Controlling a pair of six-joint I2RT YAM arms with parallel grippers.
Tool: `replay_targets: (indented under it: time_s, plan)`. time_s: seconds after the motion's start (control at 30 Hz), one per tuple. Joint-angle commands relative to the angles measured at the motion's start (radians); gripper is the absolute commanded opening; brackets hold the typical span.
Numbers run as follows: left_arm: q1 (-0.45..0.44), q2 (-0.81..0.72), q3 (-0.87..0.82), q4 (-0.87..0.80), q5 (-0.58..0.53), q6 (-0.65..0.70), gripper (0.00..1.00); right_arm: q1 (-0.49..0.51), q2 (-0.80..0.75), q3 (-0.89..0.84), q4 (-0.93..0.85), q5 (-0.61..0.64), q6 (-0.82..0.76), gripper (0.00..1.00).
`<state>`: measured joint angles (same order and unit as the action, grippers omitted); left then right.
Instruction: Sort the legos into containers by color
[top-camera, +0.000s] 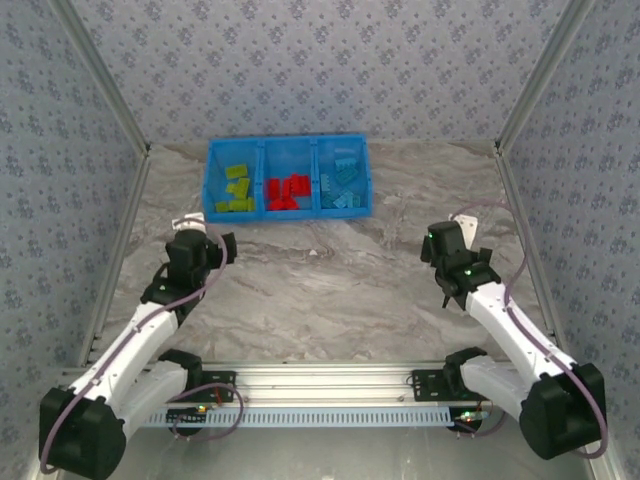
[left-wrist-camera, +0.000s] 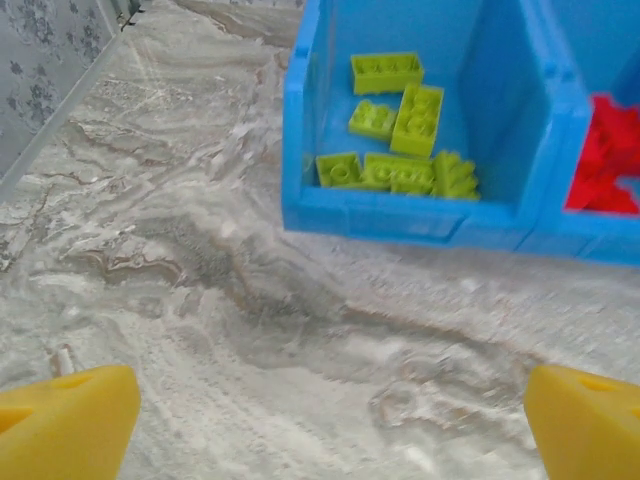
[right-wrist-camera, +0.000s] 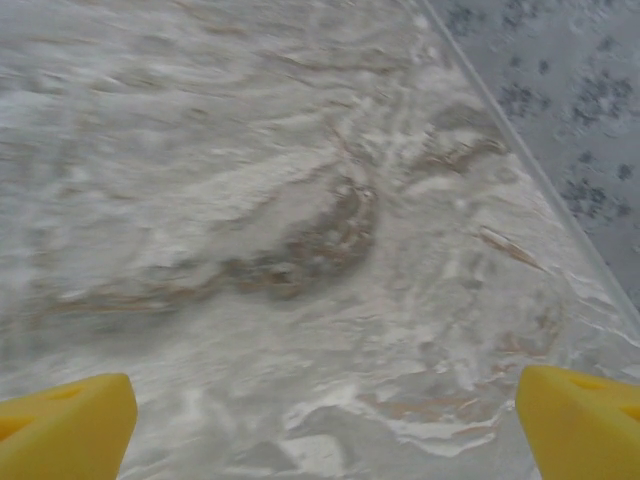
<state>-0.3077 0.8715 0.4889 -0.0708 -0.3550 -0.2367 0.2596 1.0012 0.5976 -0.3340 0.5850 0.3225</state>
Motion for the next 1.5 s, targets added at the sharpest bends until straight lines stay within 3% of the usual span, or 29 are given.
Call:
replay_targets:
  time_s: [0.0, 0.13, 0.23, 0.3, 0.37, 0.43, 0.6, 0.67, 0.73, 0.77, 0.83, 0.9, 0.93, 1.47]
  plan:
    - [0.018, 0.010, -0.050, 0.211, -0.052, 0.131, 0.99, -0.100, 0.046, -0.107, 0.323, -0.066, -0.146, 0.99]
    - [0.062, 0.077, -0.105, 0.336, -0.029, 0.170, 0.99, -0.211, 0.212, -0.185, 0.682, -0.190, -0.232, 0.99]
    - [0.108, 0.135, -0.139, 0.442, 0.016, 0.179, 0.99, -0.245, 0.344, -0.158, 0.827, -0.280, -0.242, 0.98]
    - [0.142, 0.173, -0.150, 0.489, 0.059, 0.176, 0.99, -0.235, 0.436, -0.178, 1.027, -0.354, -0.331, 0.98]
    - [0.172, 0.215, -0.168, 0.557, 0.104, 0.172, 0.99, -0.286, 0.551, -0.254, 1.282, -0.488, -0.325, 0.97]
    - [0.205, 0.258, -0.184, 0.620, 0.157, 0.167, 0.99, -0.294, 0.511, -0.229, 1.164, -0.462, -0.304, 1.00]
    - [0.285, 0.404, -0.165, 0.772, 0.259, 0.159, 0.99, -0.271, 0.518, -0.224, 1.169, -0.410, -0.315, 1.00]
    - [0.300, 0.467, -0.106, 0.747, 0.271, 0.189, 0.99, -0.267, 0.517, -0.232, 1.185, -0.373, -0.305, 1.00]
    - [0.311, 0.520, -0.086, 0.767, 0.291, 0.210, 0.99, -0.269, 0.521, -0.221, 1.167, -0.464, -0.336, 1.00]
    - [0.312, 0.555, -0.093, 0.823, 0.291, 0.212, 0.99, -0.281, 0.519, -0.208, 1.136, -0.564, -0.361, 1.00]
    - [0.317, 0.699, -0.110, 1.021, 0.302, 0.219, 0.99, -0.316, 0.518, -0.203, 1.126, -0.642, -0.348, 1.00]
    - [0.326, 0.656, -0.058, 0.830, 0.312, 0.207, 0.99, -0.313, 0.516, -0.201, 1.123, -0.635, -0.350, 1.00]
    - [0.329, 0.675, -0.089, 0.934, 0.306, 0.202, 0.99, -0.312, 0.517, -0.200, 1.121, -0.632, -0.349, 1.00]
    - [0.323, 0.665, -0.082, 0.900, 0.275, 0.197, 0.99, -0.309, 0.520, -0.197, 1.116, -0.624, -0.352, 1.00]
